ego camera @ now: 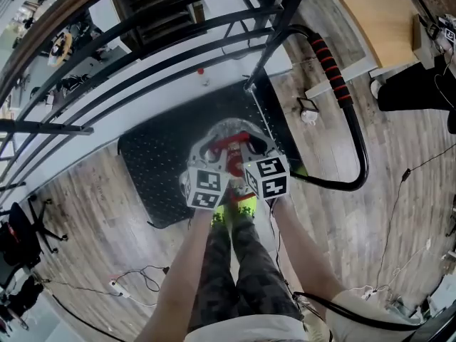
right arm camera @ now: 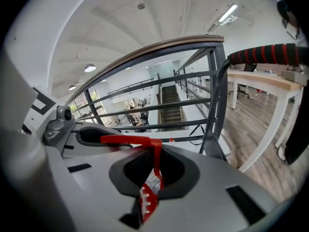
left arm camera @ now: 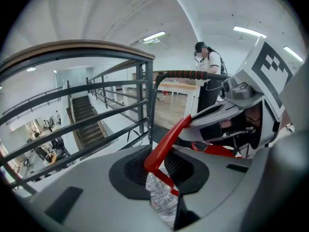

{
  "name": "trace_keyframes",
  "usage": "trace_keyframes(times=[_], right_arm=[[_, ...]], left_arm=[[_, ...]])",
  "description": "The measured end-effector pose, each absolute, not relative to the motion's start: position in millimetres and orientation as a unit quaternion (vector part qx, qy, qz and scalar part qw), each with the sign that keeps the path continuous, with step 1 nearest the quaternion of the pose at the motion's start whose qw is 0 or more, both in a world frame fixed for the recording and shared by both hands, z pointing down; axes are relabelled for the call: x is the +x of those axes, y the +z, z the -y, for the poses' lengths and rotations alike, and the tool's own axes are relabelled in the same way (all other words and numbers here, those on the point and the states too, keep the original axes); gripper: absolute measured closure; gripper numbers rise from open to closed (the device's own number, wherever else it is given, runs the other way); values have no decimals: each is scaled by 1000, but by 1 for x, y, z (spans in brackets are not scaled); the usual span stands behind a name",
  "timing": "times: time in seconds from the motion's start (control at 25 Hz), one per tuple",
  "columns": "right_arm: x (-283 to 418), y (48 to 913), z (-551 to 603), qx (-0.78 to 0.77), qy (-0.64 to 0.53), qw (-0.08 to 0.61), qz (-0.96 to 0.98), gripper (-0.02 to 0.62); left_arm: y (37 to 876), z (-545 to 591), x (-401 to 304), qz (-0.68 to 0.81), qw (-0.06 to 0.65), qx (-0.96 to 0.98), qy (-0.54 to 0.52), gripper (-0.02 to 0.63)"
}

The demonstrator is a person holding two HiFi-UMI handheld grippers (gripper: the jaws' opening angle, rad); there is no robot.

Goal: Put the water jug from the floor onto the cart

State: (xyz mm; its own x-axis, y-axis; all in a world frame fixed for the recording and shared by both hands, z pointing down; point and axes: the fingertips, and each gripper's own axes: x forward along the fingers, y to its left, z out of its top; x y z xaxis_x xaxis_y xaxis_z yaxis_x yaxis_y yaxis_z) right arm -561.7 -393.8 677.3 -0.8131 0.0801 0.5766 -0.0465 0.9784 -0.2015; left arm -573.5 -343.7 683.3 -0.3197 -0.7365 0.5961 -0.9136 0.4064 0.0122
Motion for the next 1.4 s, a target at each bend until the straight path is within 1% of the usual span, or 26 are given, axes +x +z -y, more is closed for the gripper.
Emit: trace_keyframes(times=[0.44, 0.56, 0.76, 0.96, 1.2, 1.4], right_arm=[[-590, 685, 399, -10, 90, 296, 951, 571], [-598, 688, 402, -13, 85, 297, 951, 571], [-609, 691, 411, -14, 82, 301, 950, 568], [-616, 693, 412, -18, 95, 305, 948, 494], [-624, 691, 416, -13, 97, 303, 948, 458], [-623, 690, 418, -2, 96, 303, 948, 447]], left_arm=[[691, 353, -601, 797, 259, 523, 153, 541], [691, 357, -607, 792, 262, 535, 135, 527], [696, 363, -612, 780, 285, 545, 118, 465], [700, 357, -616, 788, 290, 532, 110, 444], [699, 346, -626, 798, 294, 517, 95, 430], [698, 344, -626, 795, 294, 521, 99, 430]])
